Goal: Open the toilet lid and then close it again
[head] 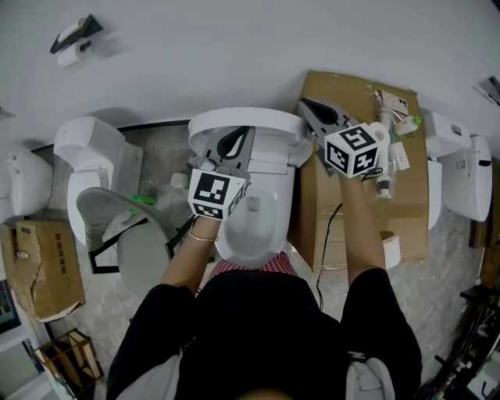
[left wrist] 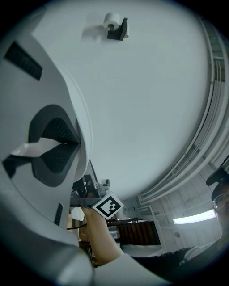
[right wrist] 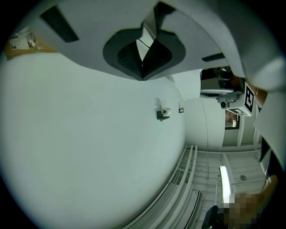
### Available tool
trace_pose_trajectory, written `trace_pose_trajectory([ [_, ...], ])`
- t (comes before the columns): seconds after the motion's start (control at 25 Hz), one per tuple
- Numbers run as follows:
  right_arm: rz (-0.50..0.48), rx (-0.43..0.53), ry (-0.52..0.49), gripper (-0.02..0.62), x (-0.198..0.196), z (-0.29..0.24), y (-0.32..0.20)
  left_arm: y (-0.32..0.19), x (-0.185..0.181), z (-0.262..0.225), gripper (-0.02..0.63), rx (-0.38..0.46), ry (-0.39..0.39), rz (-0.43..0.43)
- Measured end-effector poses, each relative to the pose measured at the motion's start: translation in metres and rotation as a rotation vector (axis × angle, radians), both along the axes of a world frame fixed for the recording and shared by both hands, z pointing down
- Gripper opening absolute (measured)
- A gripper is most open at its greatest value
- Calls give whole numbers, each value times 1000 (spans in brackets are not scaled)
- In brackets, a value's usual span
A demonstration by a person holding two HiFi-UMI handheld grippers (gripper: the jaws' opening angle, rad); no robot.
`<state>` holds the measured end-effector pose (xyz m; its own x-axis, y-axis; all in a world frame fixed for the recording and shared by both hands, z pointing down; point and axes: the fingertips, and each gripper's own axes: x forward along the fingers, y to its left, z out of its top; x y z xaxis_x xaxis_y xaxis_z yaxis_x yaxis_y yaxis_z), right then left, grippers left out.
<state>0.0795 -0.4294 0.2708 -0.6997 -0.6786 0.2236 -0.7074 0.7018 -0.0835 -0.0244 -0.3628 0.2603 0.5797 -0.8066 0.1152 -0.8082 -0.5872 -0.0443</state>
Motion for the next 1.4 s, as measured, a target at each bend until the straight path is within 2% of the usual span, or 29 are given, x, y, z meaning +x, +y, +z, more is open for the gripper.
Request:
trace_pose_trajectory([
  [1.04, 86, 22, -11, 18, -2, 2, 80, 70, 7, 20, 3, -48, 52, 74],
  [1.4, 122, 20, -19, 20, -3, 4, 104, 93, 10, 28, 3, -56, 46, 106],
])
